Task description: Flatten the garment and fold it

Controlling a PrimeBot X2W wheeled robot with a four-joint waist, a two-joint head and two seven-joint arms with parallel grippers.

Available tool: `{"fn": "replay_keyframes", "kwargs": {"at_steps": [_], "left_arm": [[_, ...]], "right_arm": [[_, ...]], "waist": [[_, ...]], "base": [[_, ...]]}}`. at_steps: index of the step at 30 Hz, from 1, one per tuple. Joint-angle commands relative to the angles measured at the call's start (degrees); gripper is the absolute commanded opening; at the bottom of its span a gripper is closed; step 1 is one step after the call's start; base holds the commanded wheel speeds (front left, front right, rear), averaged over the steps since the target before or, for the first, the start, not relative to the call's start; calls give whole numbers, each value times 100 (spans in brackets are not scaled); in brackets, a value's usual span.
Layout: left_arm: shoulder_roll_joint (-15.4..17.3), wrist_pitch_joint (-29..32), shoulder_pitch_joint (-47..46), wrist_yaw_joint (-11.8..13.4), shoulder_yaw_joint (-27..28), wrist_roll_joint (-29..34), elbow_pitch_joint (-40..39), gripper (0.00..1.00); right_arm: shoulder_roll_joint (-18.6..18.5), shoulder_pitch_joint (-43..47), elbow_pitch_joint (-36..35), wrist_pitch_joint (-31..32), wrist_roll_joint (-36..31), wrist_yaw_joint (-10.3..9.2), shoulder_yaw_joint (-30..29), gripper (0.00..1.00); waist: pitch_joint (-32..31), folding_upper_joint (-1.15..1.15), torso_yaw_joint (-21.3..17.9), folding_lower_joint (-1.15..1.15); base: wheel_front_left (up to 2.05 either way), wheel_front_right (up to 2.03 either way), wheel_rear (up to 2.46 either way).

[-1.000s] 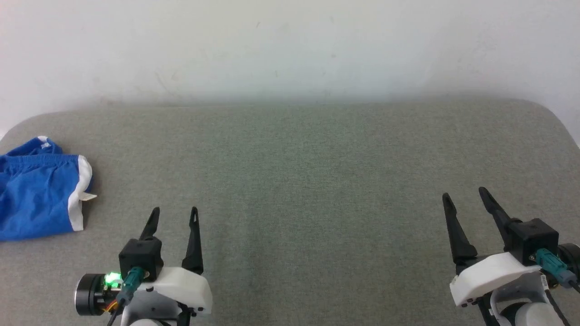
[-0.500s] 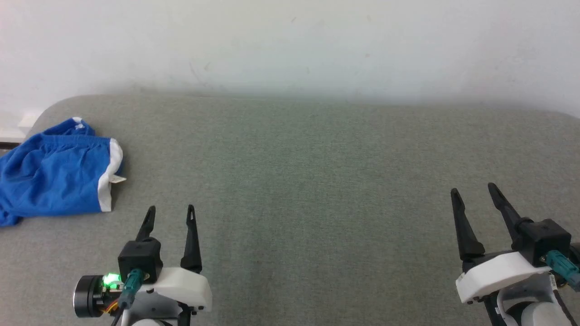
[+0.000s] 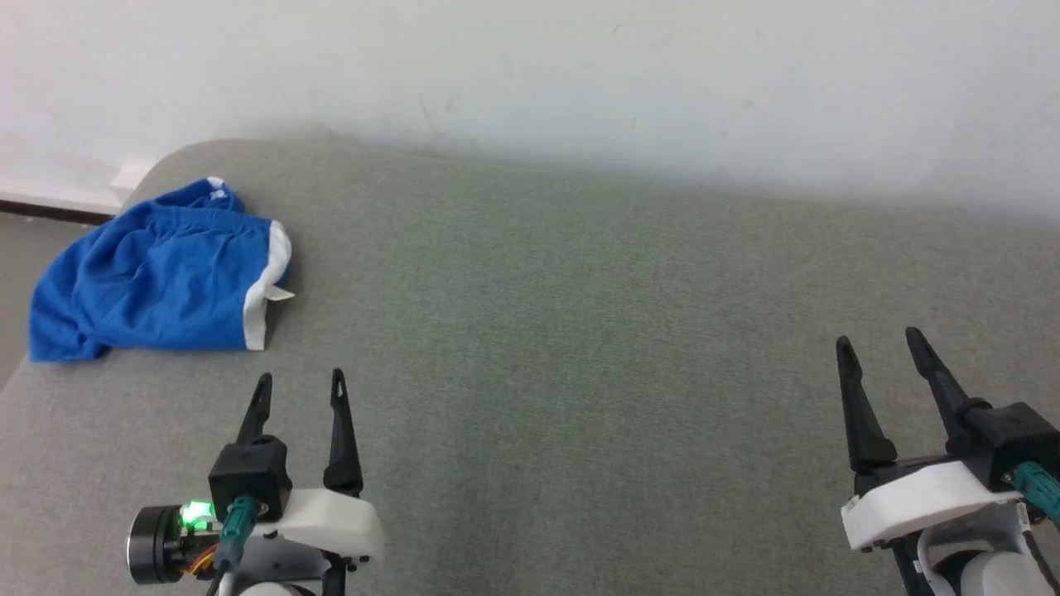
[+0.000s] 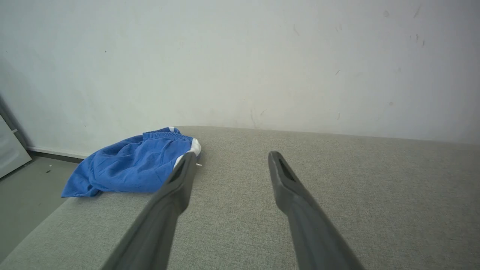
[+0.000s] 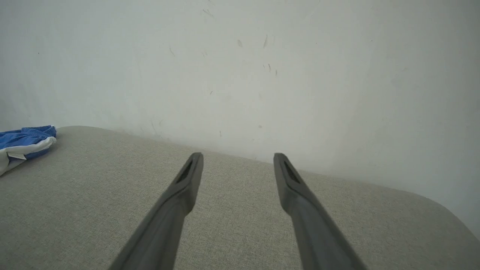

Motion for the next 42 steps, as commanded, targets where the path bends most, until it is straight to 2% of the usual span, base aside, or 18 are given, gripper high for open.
{"fn": "replay_keyframes", "kwargs": {"at_steps": [1, 21, 29, 36, 42], "left_arm": [[35, -84, -108, 77, -6, -28, -21, 100], [44, -325, -182, 431, 222, -42, -93, 100], [199, -421, -460, 517, 575, -128, -74, 100], [425, -505, -1184, 348, 1093, -333, 257, 100], [725, -577, -2140, -1, 1342, -468, 799, 100]], "right_arm": [[11, 59, -45, -51, 31, -5, -42, 100], [15, 56, -164, -291, -33, -7, -185, 100], [17, 9, -247, -386, -106, -8, -233, 100], [19, -129, -423, -470, -330, -8, -253, 100], [20, -410, -678, -542, -634, -9, -298, 100]], "waist": [[38, 0, 133, 0], [236, 0, 803, 0], [416, 0, 977, 0], [836, 0, 1034, 0], [1427, 0, 974, 0]], "base": [[0, 0, 0], [0, 0, 0], [0, 0, 0], [0, 0, 0], [0, 0, 0]]}}
